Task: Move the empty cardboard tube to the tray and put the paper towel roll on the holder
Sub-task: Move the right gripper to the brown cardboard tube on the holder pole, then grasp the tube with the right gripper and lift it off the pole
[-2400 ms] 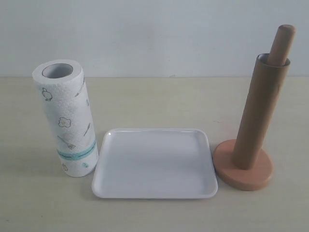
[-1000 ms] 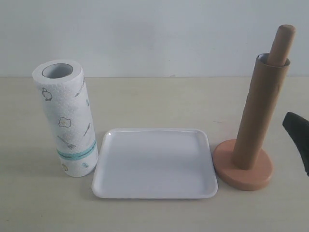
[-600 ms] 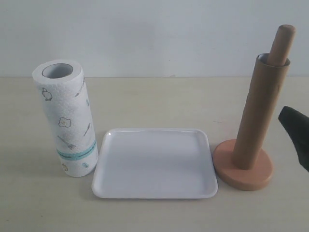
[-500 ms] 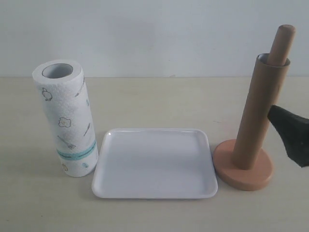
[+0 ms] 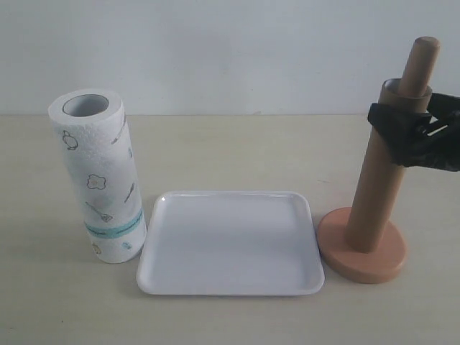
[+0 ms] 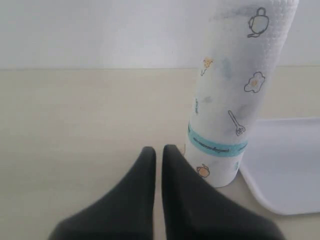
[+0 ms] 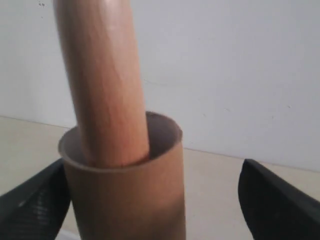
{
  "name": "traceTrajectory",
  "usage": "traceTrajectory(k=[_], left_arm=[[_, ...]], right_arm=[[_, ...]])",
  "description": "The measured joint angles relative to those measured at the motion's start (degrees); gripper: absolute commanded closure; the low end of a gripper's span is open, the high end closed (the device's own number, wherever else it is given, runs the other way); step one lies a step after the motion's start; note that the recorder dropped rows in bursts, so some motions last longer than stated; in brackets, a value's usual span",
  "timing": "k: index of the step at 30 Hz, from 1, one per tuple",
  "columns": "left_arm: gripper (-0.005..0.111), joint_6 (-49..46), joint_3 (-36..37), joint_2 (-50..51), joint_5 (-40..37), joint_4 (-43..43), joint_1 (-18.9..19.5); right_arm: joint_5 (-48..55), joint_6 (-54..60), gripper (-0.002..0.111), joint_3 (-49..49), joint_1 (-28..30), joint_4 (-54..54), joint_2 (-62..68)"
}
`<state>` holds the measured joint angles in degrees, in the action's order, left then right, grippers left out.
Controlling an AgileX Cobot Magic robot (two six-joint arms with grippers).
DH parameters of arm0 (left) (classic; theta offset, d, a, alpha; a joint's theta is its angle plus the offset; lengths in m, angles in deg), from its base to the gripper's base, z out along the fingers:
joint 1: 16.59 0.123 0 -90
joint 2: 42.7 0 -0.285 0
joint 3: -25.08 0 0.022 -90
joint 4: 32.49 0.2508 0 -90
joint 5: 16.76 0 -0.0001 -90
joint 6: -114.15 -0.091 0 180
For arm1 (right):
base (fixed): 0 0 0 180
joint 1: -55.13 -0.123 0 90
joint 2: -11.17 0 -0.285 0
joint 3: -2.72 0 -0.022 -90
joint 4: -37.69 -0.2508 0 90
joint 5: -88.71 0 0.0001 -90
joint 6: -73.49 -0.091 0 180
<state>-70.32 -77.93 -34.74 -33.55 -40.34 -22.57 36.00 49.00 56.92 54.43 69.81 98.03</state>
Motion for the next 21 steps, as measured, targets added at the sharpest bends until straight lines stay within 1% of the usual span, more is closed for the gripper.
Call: traceTrajectory(k=[6,12,21], left_arm=[[0.103,0.0,0.0,0.0,0.0,0.0,0.0],[0.103,0.0,0.0,0.0,0.0,0.0,0.0],[0.103,0.0,0.0,0.0,0.0,0.0,0.0]], right_arm=[[-0.6,-3.6,0.025,-4.3,0.0,5.3,3.6],[-0.4,-6.4,0.025,-4.9,0.0,7.1,4.0],[4.1,-6.8,0.025,-4.9,0.0,9.9,4.0]])
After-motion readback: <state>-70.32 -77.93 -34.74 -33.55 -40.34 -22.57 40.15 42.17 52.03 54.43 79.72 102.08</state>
